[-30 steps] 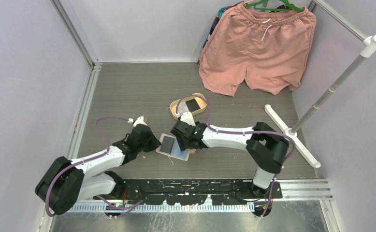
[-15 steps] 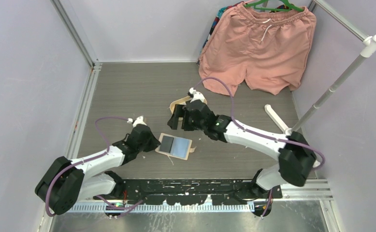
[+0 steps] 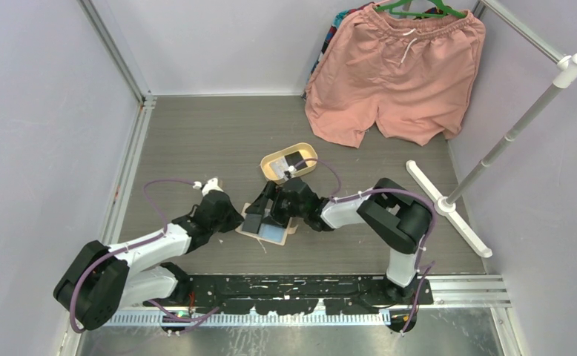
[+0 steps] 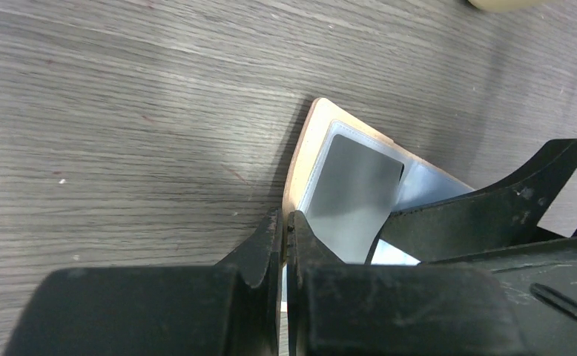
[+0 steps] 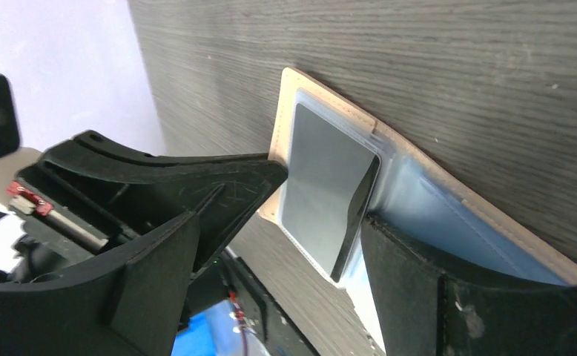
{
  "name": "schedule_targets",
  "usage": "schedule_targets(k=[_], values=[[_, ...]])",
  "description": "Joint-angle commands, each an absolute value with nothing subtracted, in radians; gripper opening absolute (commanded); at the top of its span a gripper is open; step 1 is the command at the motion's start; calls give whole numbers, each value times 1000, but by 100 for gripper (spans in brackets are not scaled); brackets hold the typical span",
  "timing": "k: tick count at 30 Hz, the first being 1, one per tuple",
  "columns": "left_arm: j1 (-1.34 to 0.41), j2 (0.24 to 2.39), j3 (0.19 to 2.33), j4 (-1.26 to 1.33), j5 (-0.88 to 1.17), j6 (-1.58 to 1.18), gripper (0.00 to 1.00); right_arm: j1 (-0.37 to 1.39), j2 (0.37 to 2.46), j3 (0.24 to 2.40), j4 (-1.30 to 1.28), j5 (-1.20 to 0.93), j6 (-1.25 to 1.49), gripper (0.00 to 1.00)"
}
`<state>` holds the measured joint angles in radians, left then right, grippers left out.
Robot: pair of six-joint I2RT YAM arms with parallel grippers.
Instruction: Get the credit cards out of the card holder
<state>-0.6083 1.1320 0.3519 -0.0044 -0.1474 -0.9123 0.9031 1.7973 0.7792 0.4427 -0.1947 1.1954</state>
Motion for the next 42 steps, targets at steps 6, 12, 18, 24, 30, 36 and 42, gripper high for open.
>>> schedule_targets(k=[6,12,18,24,30,36,42], values=[[-606,1164,337,-40,-194,-916,0,908,1921,740,657,-283,1322,85],[-606,1178,327,-37,-201,-922,0,909,1874,748,488,-244,1277,84],[-607,1195,329,-44,-205,-918,0,913,1774,803,139,-112,1186,85],[-607,1243,332,-53,-221,-926,0,919,1809,860,17,-39,1177,85],[-606,1299,328,-69,-233,-948,0,922,1848,857,105,-49,1199,85],[-609,1323,288,-20,-226,-986,0,921,1860,823,219,-52,1218,85],[-612,1327,259,-6,-222,-1011,0,922,1868,813,291,-57,1238,86]])
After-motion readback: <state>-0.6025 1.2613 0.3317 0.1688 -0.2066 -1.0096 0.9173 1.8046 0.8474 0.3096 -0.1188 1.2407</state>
